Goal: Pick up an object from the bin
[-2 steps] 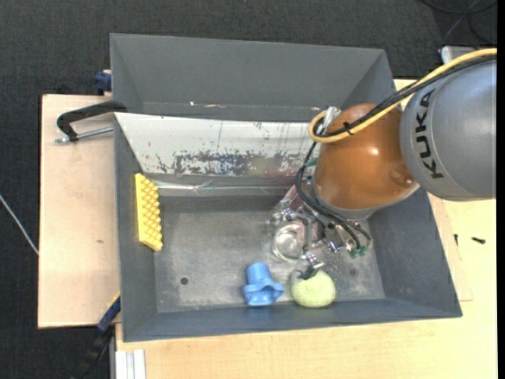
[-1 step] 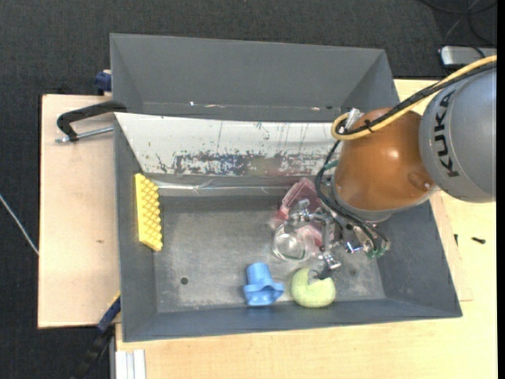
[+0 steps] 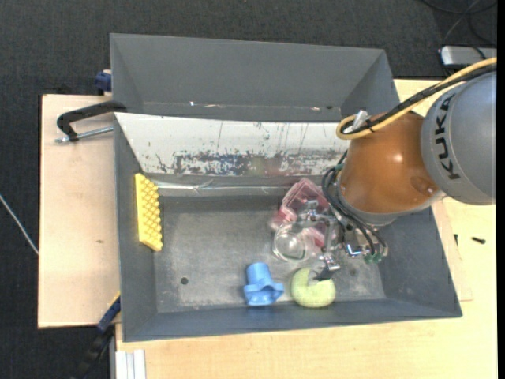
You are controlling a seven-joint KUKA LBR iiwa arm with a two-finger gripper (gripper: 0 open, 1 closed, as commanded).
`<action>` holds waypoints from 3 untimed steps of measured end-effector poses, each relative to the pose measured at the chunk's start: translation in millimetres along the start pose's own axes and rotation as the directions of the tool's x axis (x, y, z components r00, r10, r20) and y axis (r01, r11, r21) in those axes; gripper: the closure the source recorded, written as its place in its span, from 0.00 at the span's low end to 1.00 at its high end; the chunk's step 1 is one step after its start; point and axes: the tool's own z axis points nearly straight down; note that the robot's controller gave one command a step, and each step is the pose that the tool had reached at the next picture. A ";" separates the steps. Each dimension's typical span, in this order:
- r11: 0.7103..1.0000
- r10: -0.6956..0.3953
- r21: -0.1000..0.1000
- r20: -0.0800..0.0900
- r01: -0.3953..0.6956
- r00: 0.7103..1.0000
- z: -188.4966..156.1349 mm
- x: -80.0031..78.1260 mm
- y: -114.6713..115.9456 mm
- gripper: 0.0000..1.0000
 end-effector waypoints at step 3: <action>0.992 -0.123 -0.006 -0.009 0.123 0.992 8.9 -6.1 -71.7 1.00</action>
Offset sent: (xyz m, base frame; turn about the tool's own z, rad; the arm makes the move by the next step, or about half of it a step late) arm 0.0177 -0.0726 -0.0082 -0.1211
